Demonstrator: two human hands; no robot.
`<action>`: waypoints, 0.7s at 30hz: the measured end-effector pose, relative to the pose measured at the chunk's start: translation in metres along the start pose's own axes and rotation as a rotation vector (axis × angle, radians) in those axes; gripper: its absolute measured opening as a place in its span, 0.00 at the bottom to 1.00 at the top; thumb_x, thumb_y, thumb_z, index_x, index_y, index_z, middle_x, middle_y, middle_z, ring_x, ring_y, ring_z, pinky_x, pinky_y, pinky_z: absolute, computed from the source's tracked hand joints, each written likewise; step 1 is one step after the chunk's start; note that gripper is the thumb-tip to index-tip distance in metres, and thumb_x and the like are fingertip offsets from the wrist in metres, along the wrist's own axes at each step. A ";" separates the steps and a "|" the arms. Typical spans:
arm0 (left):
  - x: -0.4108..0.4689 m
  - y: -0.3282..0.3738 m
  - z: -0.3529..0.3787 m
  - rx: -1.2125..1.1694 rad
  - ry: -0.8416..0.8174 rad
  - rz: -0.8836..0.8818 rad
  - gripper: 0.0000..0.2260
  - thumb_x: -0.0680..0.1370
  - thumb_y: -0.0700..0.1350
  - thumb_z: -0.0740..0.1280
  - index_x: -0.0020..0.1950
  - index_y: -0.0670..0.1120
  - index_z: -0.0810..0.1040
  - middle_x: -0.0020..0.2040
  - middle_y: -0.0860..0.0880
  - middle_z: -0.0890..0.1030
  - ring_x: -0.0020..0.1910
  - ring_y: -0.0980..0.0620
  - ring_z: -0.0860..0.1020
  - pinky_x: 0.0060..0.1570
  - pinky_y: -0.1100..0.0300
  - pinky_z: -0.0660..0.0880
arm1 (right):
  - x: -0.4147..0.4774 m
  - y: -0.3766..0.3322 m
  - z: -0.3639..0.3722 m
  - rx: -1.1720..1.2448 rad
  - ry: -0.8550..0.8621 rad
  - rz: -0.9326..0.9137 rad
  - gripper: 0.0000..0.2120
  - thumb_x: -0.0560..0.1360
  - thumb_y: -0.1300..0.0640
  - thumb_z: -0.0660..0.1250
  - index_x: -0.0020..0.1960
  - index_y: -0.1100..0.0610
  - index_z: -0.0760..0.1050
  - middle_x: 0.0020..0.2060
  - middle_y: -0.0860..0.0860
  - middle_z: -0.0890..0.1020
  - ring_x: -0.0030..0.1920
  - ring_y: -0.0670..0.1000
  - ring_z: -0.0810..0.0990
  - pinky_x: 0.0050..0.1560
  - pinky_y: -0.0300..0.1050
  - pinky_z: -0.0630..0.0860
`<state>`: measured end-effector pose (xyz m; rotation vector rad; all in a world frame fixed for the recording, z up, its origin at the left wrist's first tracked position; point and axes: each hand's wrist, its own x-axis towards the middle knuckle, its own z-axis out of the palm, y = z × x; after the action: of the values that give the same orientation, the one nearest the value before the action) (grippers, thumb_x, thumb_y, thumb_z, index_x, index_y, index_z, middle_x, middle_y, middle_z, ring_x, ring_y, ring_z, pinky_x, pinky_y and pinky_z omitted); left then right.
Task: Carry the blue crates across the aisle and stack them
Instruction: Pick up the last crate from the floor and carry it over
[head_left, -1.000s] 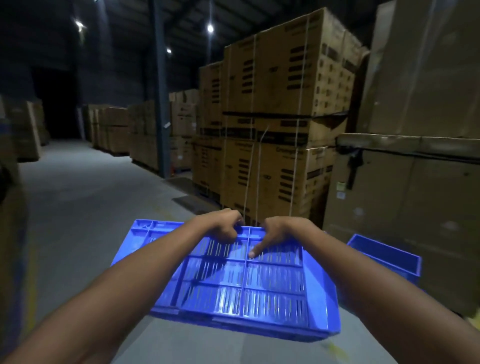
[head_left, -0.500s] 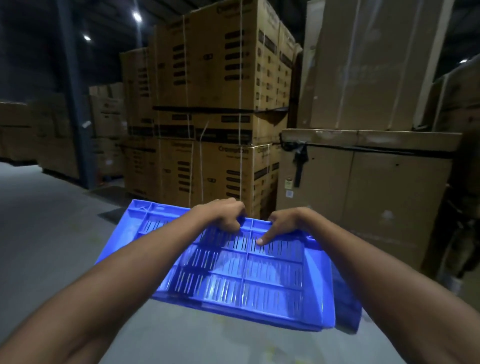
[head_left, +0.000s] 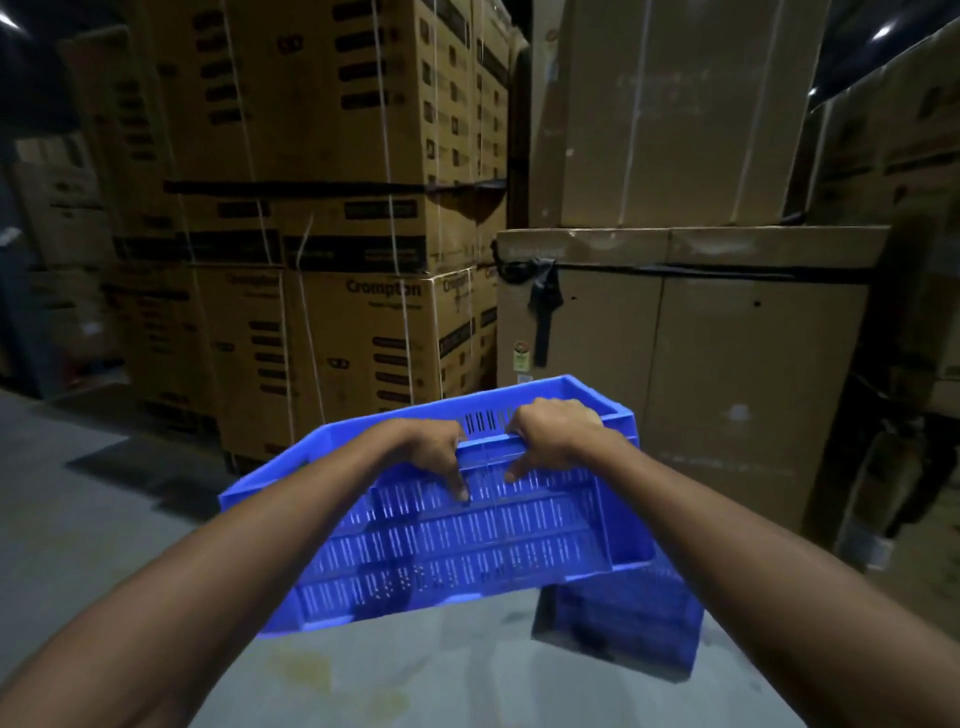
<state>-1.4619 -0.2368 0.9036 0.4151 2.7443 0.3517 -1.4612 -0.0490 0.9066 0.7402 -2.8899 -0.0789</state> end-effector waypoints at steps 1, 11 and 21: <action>0.021 -0.001 -0.005 0.029 0.048 0.008 0.10 0.68 0.44 0.79 0.46 0.49 0.81 0.40 0.53 0.82 0.44 0.49 0.81 0.48 0.56 0.78 | 0.015 0.014 0.005 0.000 0.019 0.009 0.27 0.65 0.34 0.74 0.58 0.47 0.78 0.50 0.50 0.80 0.50 0.55 0.79 0.42 0.47 0.68; 0.226 0.010 -0.077 0.222 0.198 0.038 0.13 0.68 0.45 0.78 0.38 0.49 0.73 0.39 0.50 0.77 0.41 0.49 0.77 0.35 0.57 0.69 | 0.165 0.167 0.042 0.085 -0.061 0.187 0.25 0.62 0.34 0.77 0.46 0.51 0.74 0.45 0.51 0.77 0.45 0.55 0.75 0.43 0.49 0.71; 0.368 -0.024 -0.066 0.369 0.252 0.048 0.12 0.71 0.49 0.74 0.40 0.48 0.71 0.43 0.47 0.74 0.42 0.46 0.74 0.39 0.53 0.71 | 0.250 0.235 0.116 0.106 -0.101 0.223 0.18 0.67 0.45 0.78 0.46 0.51 0.72 0.45 0.52 0.77 0.52 0.58 0.79 0.43 0.49 0.69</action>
<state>-1.8221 -0.1519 0.8483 0.5645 3.0550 -0.1048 -1.8083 0.0380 0.8485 0.4367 -3.0721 0.0657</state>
